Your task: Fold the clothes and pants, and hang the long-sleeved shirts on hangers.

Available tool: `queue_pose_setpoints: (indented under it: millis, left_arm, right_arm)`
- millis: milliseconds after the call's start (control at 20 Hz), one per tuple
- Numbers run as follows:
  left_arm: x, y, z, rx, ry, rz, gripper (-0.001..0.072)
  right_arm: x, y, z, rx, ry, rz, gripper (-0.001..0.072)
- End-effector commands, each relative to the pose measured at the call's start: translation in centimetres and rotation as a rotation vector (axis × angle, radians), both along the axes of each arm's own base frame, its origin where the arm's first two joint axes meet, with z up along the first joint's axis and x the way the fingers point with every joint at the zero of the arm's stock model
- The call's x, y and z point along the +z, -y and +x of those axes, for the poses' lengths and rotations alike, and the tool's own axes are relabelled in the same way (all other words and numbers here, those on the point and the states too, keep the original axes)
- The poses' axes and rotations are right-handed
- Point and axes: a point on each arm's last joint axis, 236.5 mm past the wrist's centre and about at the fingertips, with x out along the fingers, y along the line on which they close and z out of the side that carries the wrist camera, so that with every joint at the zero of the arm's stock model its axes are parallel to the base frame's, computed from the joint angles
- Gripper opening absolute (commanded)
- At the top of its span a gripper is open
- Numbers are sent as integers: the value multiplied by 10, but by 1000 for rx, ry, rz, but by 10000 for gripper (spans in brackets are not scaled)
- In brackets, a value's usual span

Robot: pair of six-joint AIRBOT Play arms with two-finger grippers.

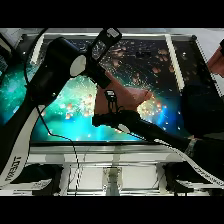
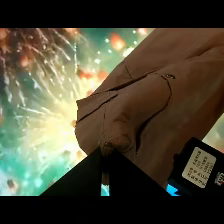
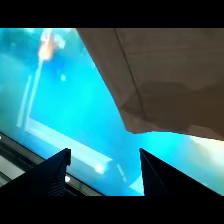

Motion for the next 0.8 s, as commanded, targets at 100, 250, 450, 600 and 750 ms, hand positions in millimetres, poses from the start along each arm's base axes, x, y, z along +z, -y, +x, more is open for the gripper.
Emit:
queue_pose_setpoints:
  millis: [100, 250, 450, 600, 750]
  left_arm:
    - [-3, -9, 0, 31, -28, 0, 30]
    - [3, -37, -4, 50, -26, 98, 30]
    - [45, -62, -16, 169, -2, 72, 29]
    - [66, -43, -32, 135, 27, 18, 28]
    - [71, -20, -43, 87, 64, 14, 28]
  right_arm:
    - [13, -13, 10, -5, 17, 18, 477]
    - [6, 0, -11, 109, 23, -109, 478]
    - [35, 12, -20, 153, 68, -129, 478]
    - [58, 4, -22, 154, 109, -70, 477]
    - [62, -1, -32, 170, 108, -58, 489]
